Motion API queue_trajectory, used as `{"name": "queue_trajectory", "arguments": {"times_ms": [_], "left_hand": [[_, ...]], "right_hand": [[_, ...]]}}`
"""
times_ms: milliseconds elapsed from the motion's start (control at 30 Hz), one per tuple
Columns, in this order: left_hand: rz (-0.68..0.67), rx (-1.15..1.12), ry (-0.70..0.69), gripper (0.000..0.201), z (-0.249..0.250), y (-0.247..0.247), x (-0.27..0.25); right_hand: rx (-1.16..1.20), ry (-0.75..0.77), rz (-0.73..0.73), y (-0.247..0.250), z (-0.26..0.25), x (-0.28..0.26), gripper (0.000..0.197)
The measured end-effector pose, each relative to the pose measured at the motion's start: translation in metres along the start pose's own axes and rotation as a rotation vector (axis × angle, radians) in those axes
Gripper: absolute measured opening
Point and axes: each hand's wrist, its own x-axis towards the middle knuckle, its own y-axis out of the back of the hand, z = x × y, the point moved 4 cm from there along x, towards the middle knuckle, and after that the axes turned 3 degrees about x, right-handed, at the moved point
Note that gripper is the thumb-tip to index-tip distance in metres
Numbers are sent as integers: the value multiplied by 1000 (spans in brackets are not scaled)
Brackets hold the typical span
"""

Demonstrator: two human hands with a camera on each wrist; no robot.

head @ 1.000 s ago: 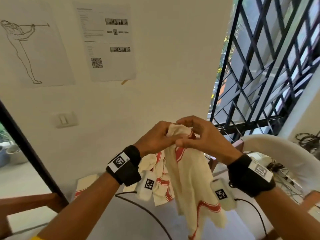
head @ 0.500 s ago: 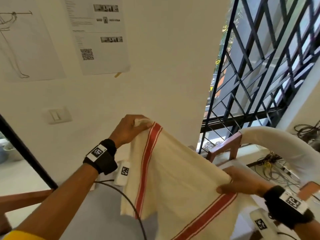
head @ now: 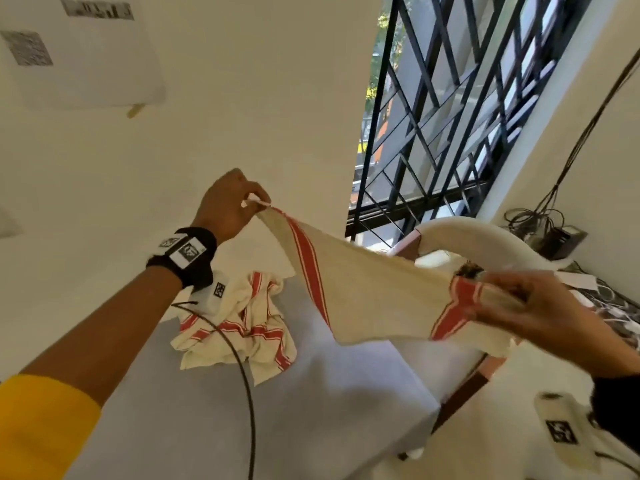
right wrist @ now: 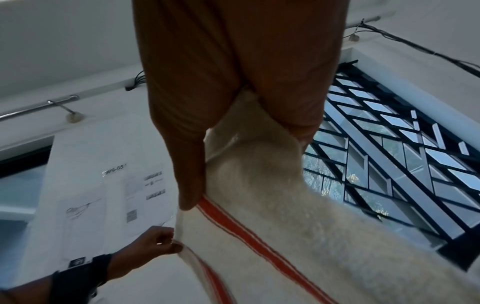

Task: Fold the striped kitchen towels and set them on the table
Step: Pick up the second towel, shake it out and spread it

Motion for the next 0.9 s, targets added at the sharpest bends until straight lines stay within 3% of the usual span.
{"name": "queue_trajectory", "arguments": {"times_ms": [133,267,367,533,633,800,900], "left_hand": [[-103,-88,28,11,-35,-27,-31],[-259,-172,115,18,-93,-73,-87],[-363,-219,255,22,-144,-110,-134],[-521,-226,386,30,-207,-157,-186],[-536,-229,506,42,-240,-176,-216],[-554,-225,662,59,-288,-204,-278],[-538,-143,687,60,-311,-209,-316]], "right_hand": [[-35,-87,-214,-80,3,-27,12],[-45,-194,-247,-193,33,-41,8],[21,-248,-251,-284,50,-51,11],[81,-296,-265,-422,66,-65,28],[92,-344,-332,-493,72,-79,14],[60,-351,-502,-583,58,-99,16],[57,-345,-593,-629,50,-109,19]]}}
